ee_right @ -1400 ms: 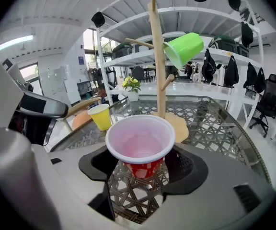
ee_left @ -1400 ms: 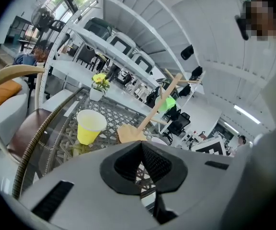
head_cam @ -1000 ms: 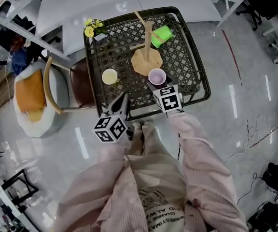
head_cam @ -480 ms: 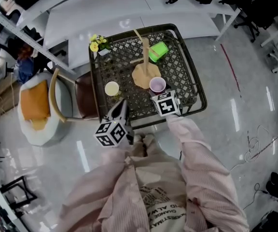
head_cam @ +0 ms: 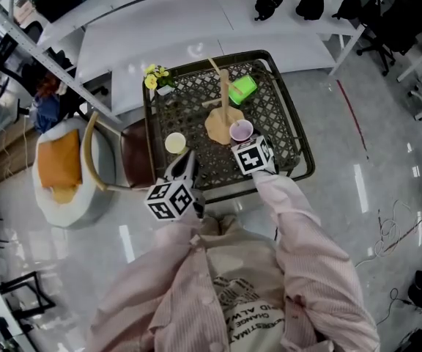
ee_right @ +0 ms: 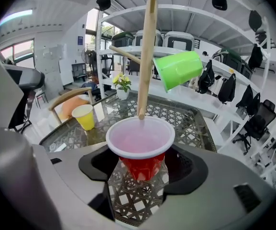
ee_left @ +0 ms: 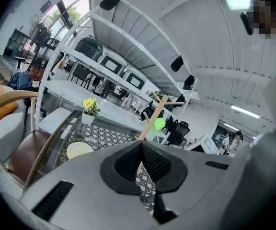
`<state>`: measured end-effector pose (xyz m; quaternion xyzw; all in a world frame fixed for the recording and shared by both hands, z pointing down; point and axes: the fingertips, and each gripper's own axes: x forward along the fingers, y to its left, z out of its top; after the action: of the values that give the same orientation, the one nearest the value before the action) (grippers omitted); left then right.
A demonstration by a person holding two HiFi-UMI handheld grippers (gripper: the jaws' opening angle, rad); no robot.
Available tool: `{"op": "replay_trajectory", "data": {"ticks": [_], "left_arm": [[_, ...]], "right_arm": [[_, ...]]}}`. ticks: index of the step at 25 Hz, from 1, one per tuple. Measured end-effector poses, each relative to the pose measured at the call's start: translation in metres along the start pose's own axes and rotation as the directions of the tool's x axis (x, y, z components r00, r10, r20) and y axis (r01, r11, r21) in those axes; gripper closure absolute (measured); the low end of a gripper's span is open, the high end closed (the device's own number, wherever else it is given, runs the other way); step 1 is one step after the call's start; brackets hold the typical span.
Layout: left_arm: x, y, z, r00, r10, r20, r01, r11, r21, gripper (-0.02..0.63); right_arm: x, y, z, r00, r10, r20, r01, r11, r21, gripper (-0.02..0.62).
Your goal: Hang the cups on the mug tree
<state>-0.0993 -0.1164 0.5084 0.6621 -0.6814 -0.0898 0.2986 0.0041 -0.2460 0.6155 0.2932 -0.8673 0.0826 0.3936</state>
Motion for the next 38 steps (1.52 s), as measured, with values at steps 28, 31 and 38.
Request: {"op": "replay_trajectory", "data": {"ticks": [28, 31, 38], "left_arm": [[0.027, 0.048, 0.02, 0.967, -0.185, -0.175, 0.188, 0.982, -0.003, 0.607], [0.029, 0.051, 0.023, 0.964, -0.198, -0.178, 0.199, 0.98, -0.01, 0.607], [0.03, 0.056, 0.025, 0.957, -0.219, -0.191, 0.22, 0.975, -0.017, 0.607]], "right_arm": [[0.018, -0.002, 0.04, 0.947, -0.299, -0.117, 0.24, 0.903, -0.357, 0.299], [0.022, 0.001, 0.04, 0.942, -0.307, -0.134, 0.235, 0.891, -0.388, 0.299], [0.025, 0.005, 0.044, 0.927, -0.343, -0.15, 0.241, 0.854, -0.461, 0.299]]}}
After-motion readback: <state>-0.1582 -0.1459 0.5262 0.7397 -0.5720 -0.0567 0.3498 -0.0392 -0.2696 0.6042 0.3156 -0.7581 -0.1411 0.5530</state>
